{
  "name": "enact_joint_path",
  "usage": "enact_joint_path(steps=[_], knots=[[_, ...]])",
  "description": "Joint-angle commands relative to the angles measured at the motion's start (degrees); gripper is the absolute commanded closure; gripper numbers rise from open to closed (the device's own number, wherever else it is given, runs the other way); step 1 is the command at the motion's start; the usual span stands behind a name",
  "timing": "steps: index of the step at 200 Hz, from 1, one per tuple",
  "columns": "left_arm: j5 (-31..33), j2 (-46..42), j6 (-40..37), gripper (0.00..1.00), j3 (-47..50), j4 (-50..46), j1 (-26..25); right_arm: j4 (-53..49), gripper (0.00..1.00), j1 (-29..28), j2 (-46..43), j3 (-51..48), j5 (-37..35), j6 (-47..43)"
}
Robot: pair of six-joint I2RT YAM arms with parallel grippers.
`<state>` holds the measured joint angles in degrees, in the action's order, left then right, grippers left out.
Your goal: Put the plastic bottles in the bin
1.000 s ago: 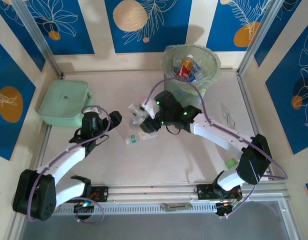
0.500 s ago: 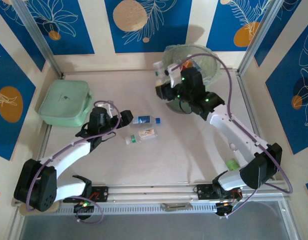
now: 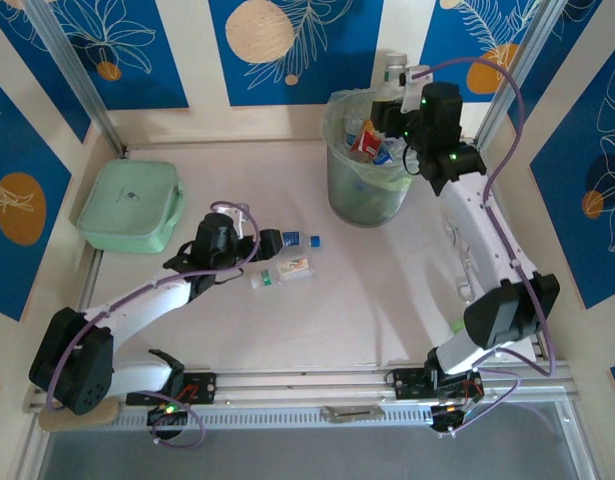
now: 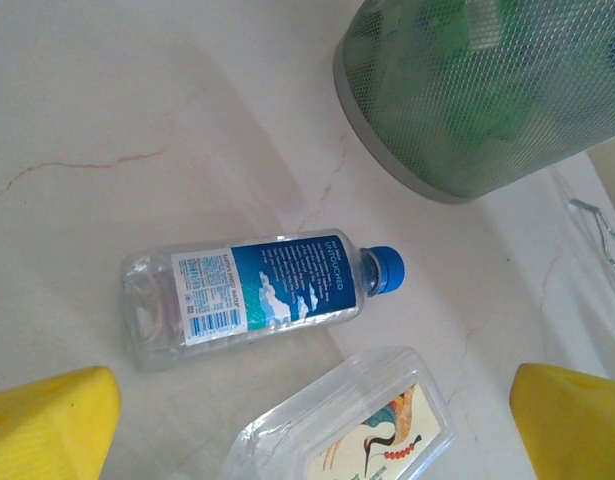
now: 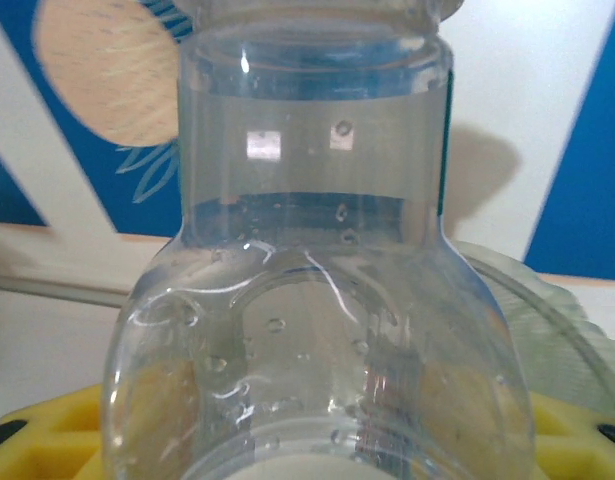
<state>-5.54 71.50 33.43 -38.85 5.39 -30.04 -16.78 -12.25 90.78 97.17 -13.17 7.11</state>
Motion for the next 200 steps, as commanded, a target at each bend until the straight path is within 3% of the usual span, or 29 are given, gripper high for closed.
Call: enact_joint_path(steps=[1, 75, 103, 154, 200], knots=[[1.1, 0.5, -2.2, 0.01, -1.9, -1.3, -0.7, -3.7, 0.44, 1.2, 2.8, 4.2, 0.4, 2.5], [0.9, 0.3, -2.9, 0.01, -1.7, -2.3, -0.9, -9.3, 0.42, 3.0, 8.3, 7.2, 3.7, 7.7], [0.9, 0.1, -2.7, 0.01, -1.6, -2.6, -0.9, -11.0, 0.38, 3.3, 9.2, 8.0, 4.6, 8.7], [0.8, 0.0, -2.3, 0.01, -1.7, -2.8, -0.9, -10.8, 0.21, 3.5, 8.2, 8.5, 2.8, 8.2], [1.1, 0.0, -2.5, 0.00, -1.8, -3.0, -0.9, -9.0, 0.17, 3.5, 4.0, 7.9, 0.7, 7.0]])
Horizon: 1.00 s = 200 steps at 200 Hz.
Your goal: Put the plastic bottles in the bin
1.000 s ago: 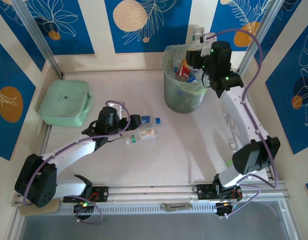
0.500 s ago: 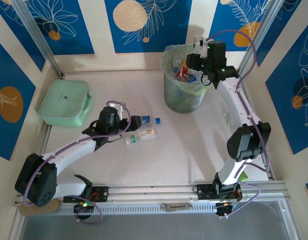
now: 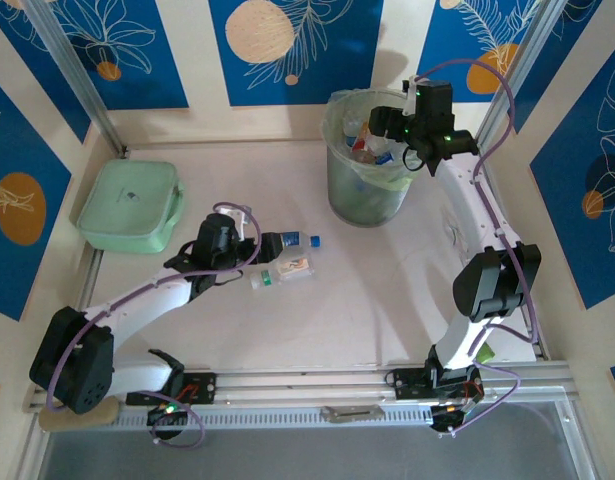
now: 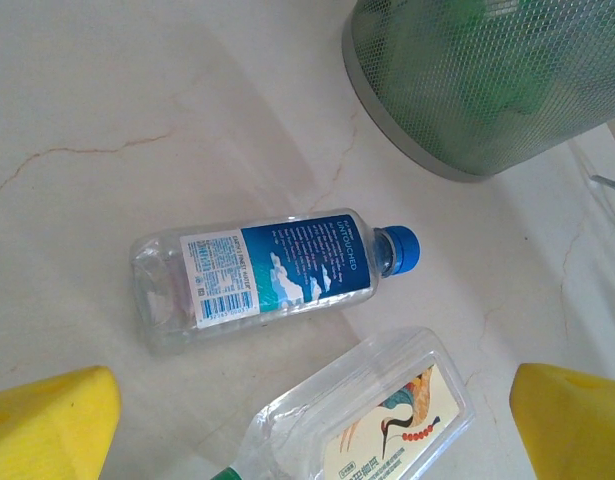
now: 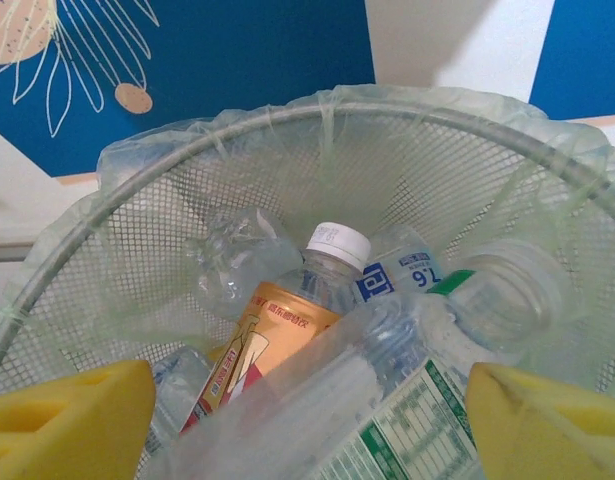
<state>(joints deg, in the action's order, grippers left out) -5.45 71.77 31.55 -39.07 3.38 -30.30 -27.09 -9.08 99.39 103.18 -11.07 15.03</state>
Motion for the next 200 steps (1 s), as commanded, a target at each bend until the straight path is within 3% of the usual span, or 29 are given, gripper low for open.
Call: enact_joint_path(steps=[1, 46, 69, 81, 135, 200], knots=[[1.0, -0.2, -0.6, 0.01, -1.5, -1.1, -0.6, 1.4, 0.17, 0.3, -4.8, 1.8, -1.4, -0.9], [0.9, 0.6, -0.6, 0.01, -1.6, -0.8, -0.6, 5.7, 0.16, -0.2, -13.0, -6.3, 1.1, 1.0], [0.7, 1.0, -0.8, 0.01, -1.6, -1.0, -0.6, 8.7, 0.10, -1.6, -18.4, -13.6, 6.0, 2.3], [0.6, 1.3, -1.0, 0.01, -1.6, -1.2, -0.6, 11.0, 0.00, -2.9, -21.5, -18.3, 7.8, 2.9], [-1.9, 3.1, -2.9, 0.01, -1.3, -2.8, -0.7, 17.1, 0.01, -6.2, -31.2, -34.4, 12.5, 7.8], [-6.3, 10.2, -7.3, 0.00, -5.5, -5.1, -2.7, 22.5, 0.01, -1.0, -34.8, -46.3, 20.0, 19.7]])
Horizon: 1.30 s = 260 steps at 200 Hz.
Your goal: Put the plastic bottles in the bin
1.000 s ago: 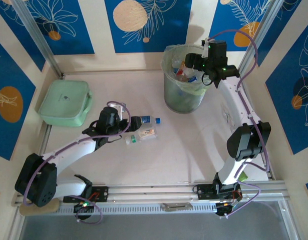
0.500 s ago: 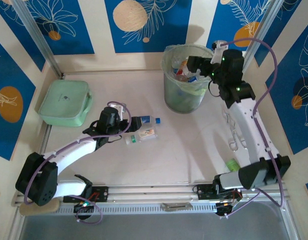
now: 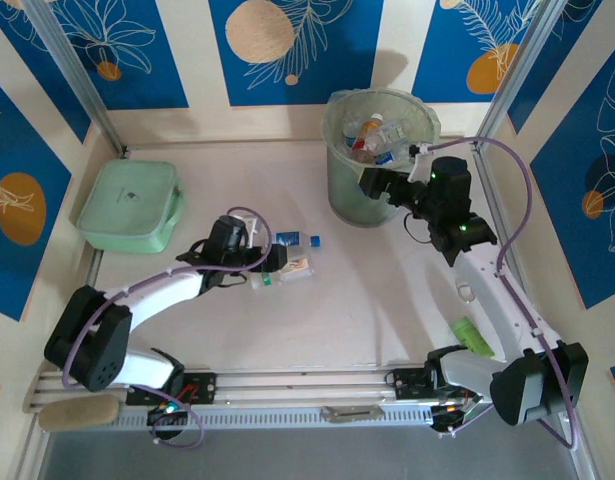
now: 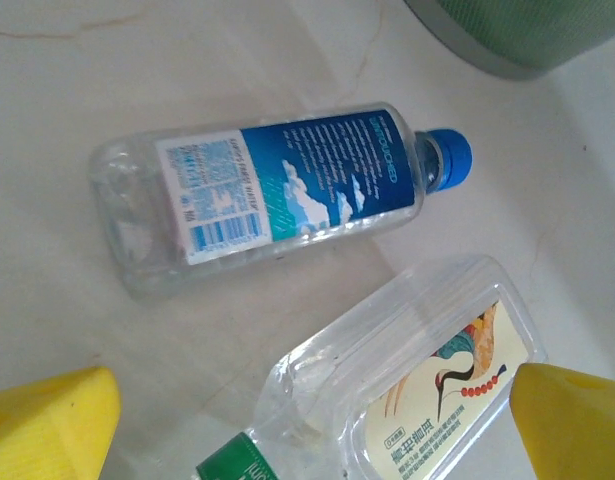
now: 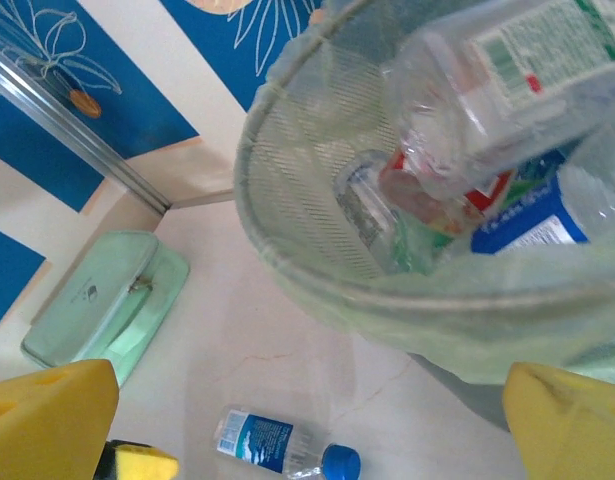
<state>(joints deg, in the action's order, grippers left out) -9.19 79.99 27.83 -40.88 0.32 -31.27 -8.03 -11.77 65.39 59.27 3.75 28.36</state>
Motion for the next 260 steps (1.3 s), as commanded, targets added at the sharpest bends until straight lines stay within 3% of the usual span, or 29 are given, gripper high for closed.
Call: enact_joint_path(steps=[1, 140, 209, 260], knots=[[-2.6, 2.1, -3.6, 0.00, -3.8, -2.1, -1.8, 3.5, 0.01, 1.7, -0.8, -2.4, 5.2, 6.4], [-4.2, 10.6, -9.8, 0.00, -11.7, -12.5, -11.6, 7.0, 0.01, 2.1, -0.3, -6.9, 7.6, 10.5], [3.1, 11.1, -14.9, 0.00, -12.5, -21.4, -14.0, 6.4, 0.01, 2.1, -0.4, -7.0, 7.1, 10.7], [6.2, 12.0, -16.8, 0.06, -11.7, -22.1, -15.0, 7.3, 0.01, 2.0, 0.9, -6.9, 8.1, 12.0]])
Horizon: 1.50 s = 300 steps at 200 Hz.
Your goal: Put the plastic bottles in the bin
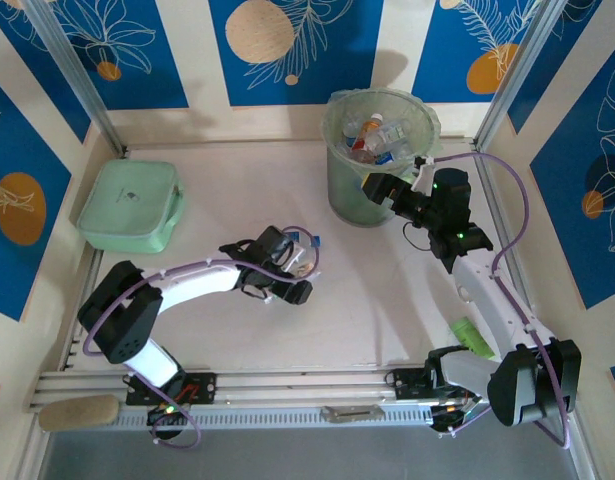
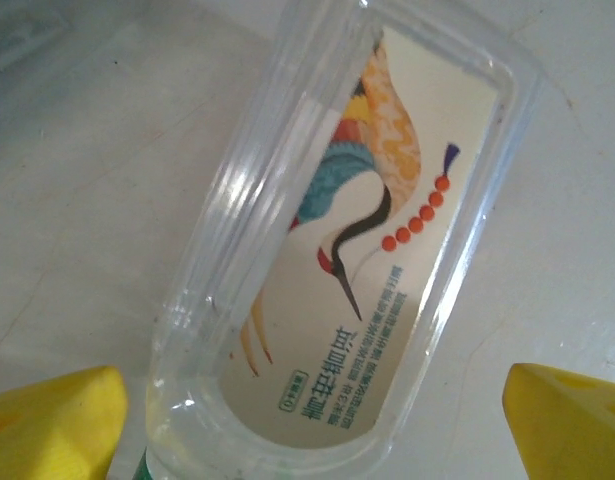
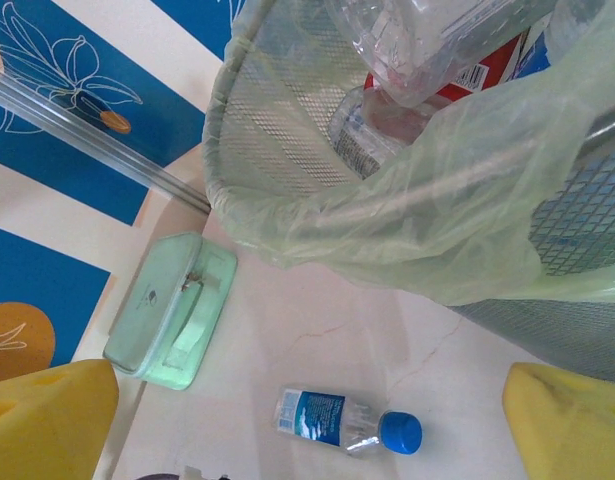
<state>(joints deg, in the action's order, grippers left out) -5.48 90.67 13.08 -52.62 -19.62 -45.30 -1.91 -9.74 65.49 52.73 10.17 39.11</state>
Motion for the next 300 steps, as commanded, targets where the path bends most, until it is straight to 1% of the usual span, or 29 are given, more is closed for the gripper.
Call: enact_joint_path(steps=[1, 40, 74, 104, 121, 141, 165, 213, 237, 253, 275, 300], knots=[[2.5, 1.3, -2.1, 0.06, 0.1, -2.2, -1.0, 1.3, 0.01, 0.0, 0.9, -0.3, 1.7, 1.3], [4.9, 2.7, -3.2, 0.08, -0.2, 0.2, -1.9, 1.1, 0.01, -0.1, 1.8, 0.0, 2.0, 1.6], [5.5, 5.1, -4.3, 0.13, -1.8, 1.1, -2.5, 0.7, 0.01, -0.1, 2.5, 0.2, 3.7, 1.7], [5.2, 5.9, -4.9, 0.24, -2.1, 1.6, -2.8, -0.8, 0.01, -0.3, 2.7, 0.1, 4.6, 1.6], [5.1, 5.5, -4.9, 0.33, -1.8, 2.2, -3.0, -2.1, 0.01, -0.6, 2.7, -0.1, 5.3, 2.0], [5.1, 4.4, -4.8, 0.47, -1.1, 3.9, -3.0, -4.2, 0.01, -1.3, 2.6, -0.4, 6.1, 2.0], [5.1, 2.7, -4.3, 0.53, -0.4, 6.1, -3.0, -5.7, 0.01, -2.4, 2.1, -1.6, 6.7, 2.5], [5.5, -3.4, -1.7, 0.53, -0.6, 9.7, -2.9, -7.5, 0.00, -4.7, 0.4, -3.6, 8.6, 4.4], [5.5, -6.6, -0.4, 0.53, -0.3, 12.9, -2.9, -5.7, 0.04, -6.6, 0.8, -4.7, 10.7, 7.1], [4.9, -8.2, 0.7, 0.53, 0.2, 15.6, -2.9, -3.7, 0.05, -8.9, 1.6, -4.9, 11.4, 8.5], [3.9, -9.9, 2.2, 0.53, 0.7, 18.6, -2.9, -3.2, 0.07, -12.0, 3.5, -3.6, 11.3, 8.6], [3.0, -11.1, 3.2, 0.53, 1.0, 20.5, -2.9, -2.1, 0.10, -13.5, 5.7, -2.6, 11.9, 8.9]])
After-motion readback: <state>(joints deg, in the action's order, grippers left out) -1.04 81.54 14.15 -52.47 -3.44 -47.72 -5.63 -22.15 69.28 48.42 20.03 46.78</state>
